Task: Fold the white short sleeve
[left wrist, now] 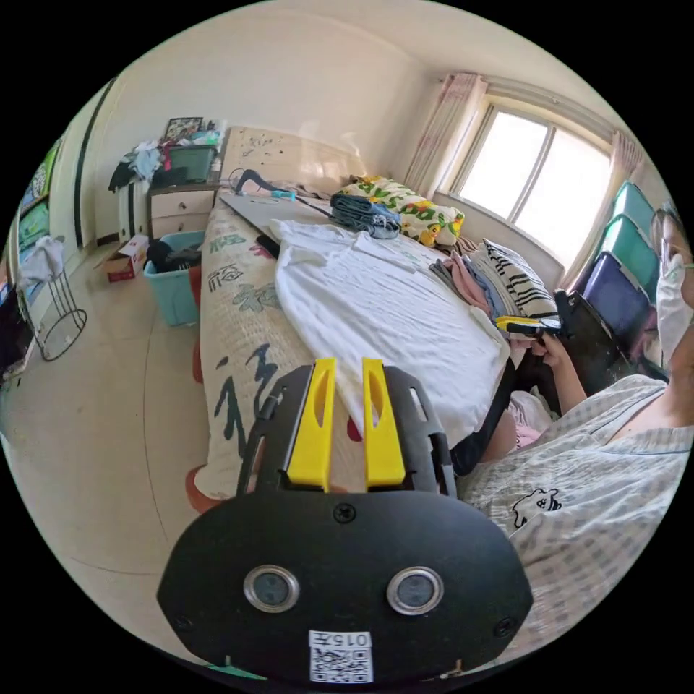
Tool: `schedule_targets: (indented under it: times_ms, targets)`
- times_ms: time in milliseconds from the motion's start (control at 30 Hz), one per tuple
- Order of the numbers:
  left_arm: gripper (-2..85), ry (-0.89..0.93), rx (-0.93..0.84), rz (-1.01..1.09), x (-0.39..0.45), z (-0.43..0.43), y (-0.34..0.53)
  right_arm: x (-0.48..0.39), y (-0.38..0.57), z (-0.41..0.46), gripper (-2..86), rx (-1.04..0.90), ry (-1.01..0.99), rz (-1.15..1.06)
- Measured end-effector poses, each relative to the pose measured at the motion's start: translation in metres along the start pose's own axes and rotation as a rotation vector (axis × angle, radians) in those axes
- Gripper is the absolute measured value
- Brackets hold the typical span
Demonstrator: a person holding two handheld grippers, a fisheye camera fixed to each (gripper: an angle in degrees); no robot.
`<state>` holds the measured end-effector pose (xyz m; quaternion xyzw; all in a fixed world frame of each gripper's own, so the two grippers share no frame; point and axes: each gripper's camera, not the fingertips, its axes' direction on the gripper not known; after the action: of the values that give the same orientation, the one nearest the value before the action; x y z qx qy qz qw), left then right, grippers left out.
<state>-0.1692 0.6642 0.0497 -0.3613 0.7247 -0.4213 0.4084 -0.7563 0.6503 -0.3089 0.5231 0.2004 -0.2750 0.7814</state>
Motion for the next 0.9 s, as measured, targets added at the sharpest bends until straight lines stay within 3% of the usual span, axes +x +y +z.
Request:
schedule_targets:
  times_ms: [167,267,500,667,900]
  targets:
    - [6.6,0.041,0.015,-0.097,-0.003,-0.008,0.026,0.009,0.006,0.002,0.3,0.008,-0.069,0.047]
    - [6.5,-0.015,-0.031,-0.062,0.007,-0.006,0.018,0.006,0.022,-0.019,-0.7,0.058,-0.047,0.078]
    - [2.9,-0.117,-0.088,0.0,0.02,0.002,0.007,-0.002,0.061,-0.054,-1.0,0.049,0.08,0.132]
    - [1.5,-0.093,-0.084,-0.019,0.017,0.003,0.006,-0.008,0.057,-0.037,-0.7,-0.095,0.065,0.132]
    - [1.9,-0.036,-0.168,0.049,0.015,-0.002,-0.008,-0.013,0.043,-0.07,4.5,-0.141,0.067,0.069]
